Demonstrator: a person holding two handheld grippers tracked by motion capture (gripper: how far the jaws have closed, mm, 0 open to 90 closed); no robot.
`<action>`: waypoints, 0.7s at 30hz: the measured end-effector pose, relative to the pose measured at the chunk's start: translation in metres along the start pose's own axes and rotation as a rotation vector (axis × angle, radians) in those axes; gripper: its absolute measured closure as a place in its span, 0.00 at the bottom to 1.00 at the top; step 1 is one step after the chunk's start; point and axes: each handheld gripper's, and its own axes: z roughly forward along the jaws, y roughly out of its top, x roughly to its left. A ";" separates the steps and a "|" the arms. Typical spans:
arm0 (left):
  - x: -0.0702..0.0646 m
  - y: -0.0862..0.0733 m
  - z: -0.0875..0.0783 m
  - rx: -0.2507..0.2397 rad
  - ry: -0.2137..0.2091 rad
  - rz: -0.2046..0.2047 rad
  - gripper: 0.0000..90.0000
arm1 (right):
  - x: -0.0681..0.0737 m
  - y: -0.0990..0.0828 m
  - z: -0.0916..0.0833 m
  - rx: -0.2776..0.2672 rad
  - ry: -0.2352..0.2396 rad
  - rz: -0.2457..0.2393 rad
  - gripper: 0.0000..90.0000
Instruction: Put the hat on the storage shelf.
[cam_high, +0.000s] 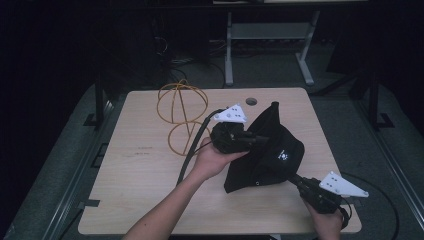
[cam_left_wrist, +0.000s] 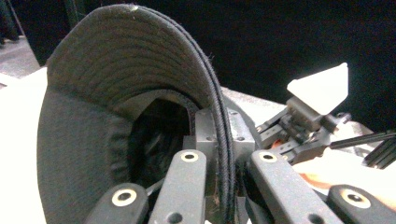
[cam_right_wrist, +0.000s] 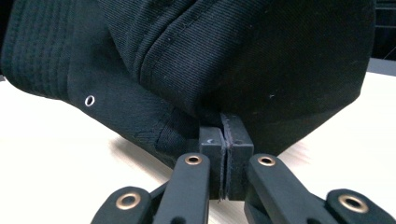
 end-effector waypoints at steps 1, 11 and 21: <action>0.000 0.000 -0.001 0.004 0.004 0.002 0.96 | 0.001 0.001 -0.001 -0.002 0.001 -0.009 0.99; 0.000 -0.001 -0.007 0.047 0.064 0.025 0.85 | 0.001 0.009 -0.011 -0.030 -0.008 -0.041 0.99; 0.002 -0.003 -0.020 0.072 0.091 0.017 0.72 | 0.002 0.024 -0.017 -0.059 -0.007 -0.043 1.00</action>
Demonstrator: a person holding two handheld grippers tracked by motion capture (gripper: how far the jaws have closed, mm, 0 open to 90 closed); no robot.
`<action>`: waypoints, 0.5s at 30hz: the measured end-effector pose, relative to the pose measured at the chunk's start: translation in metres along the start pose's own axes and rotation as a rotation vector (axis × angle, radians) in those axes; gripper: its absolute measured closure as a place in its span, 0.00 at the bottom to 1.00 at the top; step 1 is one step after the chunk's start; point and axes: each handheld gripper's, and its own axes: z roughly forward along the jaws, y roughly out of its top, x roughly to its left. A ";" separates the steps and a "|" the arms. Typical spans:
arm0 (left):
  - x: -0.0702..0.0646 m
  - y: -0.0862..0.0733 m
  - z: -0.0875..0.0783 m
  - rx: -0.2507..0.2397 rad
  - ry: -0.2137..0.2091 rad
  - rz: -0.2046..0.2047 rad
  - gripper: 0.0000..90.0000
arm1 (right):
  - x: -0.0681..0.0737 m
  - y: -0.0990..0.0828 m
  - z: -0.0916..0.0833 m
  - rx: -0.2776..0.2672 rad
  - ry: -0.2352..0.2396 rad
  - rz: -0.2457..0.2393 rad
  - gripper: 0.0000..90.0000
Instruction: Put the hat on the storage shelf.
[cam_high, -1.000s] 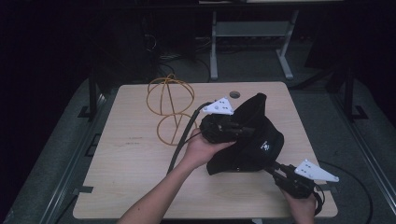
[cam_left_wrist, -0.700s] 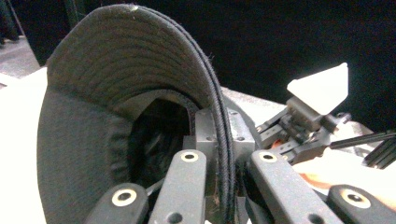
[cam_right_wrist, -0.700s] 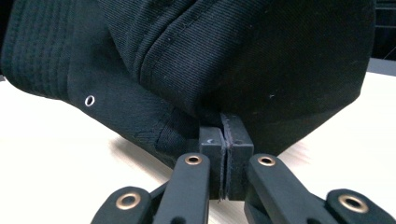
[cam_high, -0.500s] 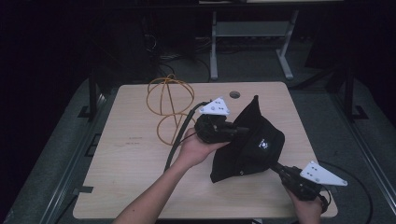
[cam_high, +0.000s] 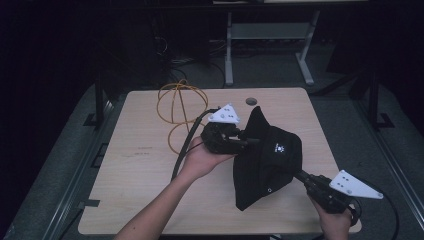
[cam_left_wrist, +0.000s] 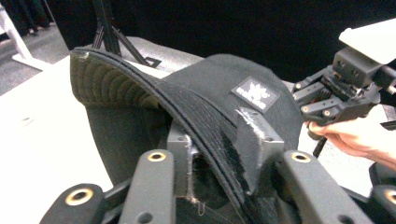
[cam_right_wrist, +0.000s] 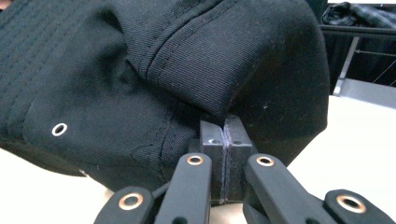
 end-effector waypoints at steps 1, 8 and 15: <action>0.001 0.000 -0.002 0.003 0.002 -0.003 0.71 | 0.000 0.002 0.000 -0.004 0.001 -0.006 1.00; 0.004 -0.001 -0.013 0.010 0.010 -0.009 0.64 | 0.000 0.017 0.001 -0.020 -0.006 -0.003 1.00; 0.004 -0.005 -0.026 0.010 0.022 -0.005 0.60 | -0.004 0.029 -0.001 -0.027 -0.023 -0.001 1.00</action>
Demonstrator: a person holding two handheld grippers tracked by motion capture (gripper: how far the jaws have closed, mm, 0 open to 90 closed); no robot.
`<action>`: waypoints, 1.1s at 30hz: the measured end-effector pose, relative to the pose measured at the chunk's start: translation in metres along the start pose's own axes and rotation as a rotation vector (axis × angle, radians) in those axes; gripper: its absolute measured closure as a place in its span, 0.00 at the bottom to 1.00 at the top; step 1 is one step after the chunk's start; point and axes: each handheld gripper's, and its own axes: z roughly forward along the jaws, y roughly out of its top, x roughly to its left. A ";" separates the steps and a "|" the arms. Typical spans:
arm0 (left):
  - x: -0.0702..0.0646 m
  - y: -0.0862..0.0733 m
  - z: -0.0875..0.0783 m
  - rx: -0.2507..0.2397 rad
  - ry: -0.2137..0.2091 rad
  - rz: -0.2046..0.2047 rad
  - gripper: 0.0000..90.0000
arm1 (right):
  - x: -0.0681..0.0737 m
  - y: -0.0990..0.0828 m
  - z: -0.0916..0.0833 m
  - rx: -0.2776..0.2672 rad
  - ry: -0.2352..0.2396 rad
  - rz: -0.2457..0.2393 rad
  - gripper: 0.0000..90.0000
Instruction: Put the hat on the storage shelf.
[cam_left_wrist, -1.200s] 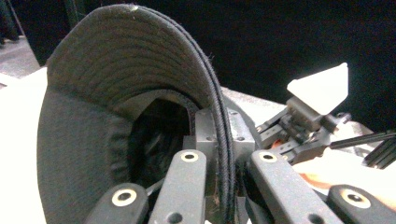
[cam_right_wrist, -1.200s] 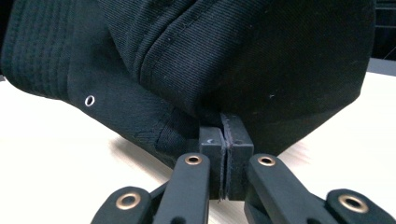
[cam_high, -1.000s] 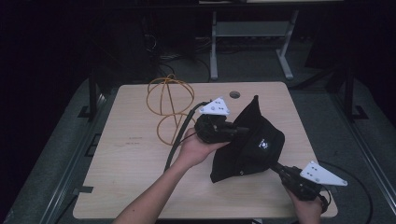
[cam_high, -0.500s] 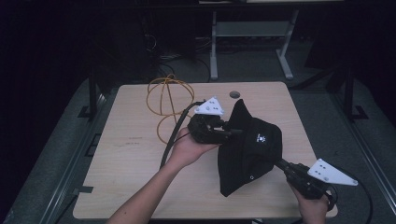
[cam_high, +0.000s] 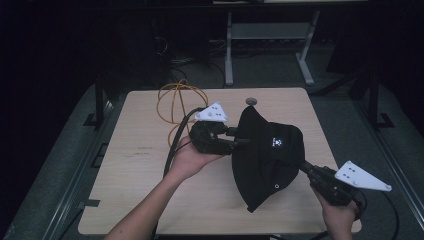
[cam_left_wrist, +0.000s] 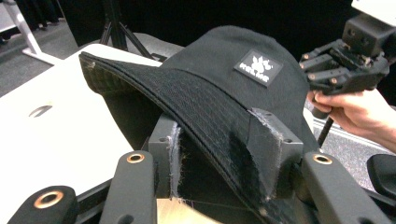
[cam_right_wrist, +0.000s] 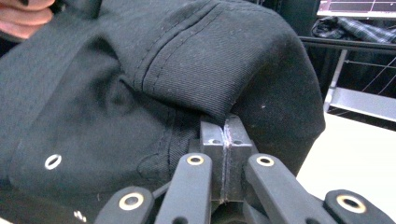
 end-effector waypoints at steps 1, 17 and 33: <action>0.000 -0.001 -0.001 -0.001 0.000 0.001 0.60 | -0.001 0.003 0.000 -0.003 -0.003 0.002 1.00; 0.003 -0.030 -0.019 0.013 0.017 0.000 0.57 | -0.009 0.033 0.007 0.025 0.006 0.047 1.00; 0.001 -0.064 -0.037 0.030 0.045 0.038 0.54 | -0.021 0.059 0.020 0.057 0.011 0.089 1.00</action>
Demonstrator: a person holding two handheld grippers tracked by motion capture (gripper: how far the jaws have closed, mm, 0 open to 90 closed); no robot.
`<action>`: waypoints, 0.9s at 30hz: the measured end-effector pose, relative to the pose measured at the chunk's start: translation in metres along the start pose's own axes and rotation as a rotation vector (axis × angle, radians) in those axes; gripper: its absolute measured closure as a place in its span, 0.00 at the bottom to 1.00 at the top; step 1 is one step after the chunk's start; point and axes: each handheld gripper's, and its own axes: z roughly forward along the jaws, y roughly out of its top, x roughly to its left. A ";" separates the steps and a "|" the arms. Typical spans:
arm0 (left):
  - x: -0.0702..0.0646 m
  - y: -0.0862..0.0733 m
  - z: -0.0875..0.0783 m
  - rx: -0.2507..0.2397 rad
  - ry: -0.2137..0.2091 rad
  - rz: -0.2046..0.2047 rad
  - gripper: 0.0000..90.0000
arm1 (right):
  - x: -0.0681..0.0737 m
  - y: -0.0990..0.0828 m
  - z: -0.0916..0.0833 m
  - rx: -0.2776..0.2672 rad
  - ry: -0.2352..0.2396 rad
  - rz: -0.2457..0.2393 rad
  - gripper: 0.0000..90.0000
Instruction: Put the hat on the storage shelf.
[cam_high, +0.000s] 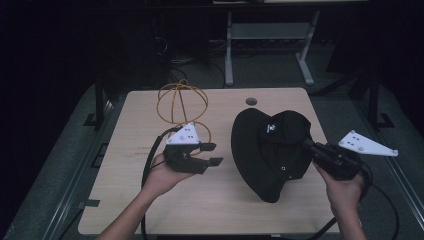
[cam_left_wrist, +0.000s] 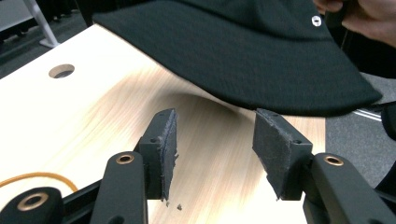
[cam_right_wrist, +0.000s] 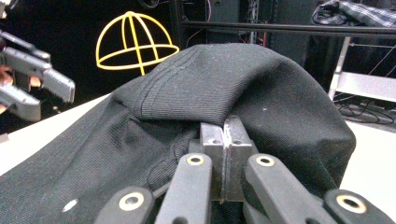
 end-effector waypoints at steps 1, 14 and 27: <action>0.000 -0.003 -0.001 0.004 0.005 0.003 0.54 | 0.000 0.001 0.001 0.001 0.002 0.004 1.00; 0.005 -0.035 -0.008 0.017 0.030 -0.003 0.48 | -0.004 0.028 0.016 0.020 0.011 0.018 1.00; 0.006 -0.069 -0.009 0.027 0.054 -0.019 0.42 | -0.004 0.048 0.038 0.029 0.026 0.043 1.00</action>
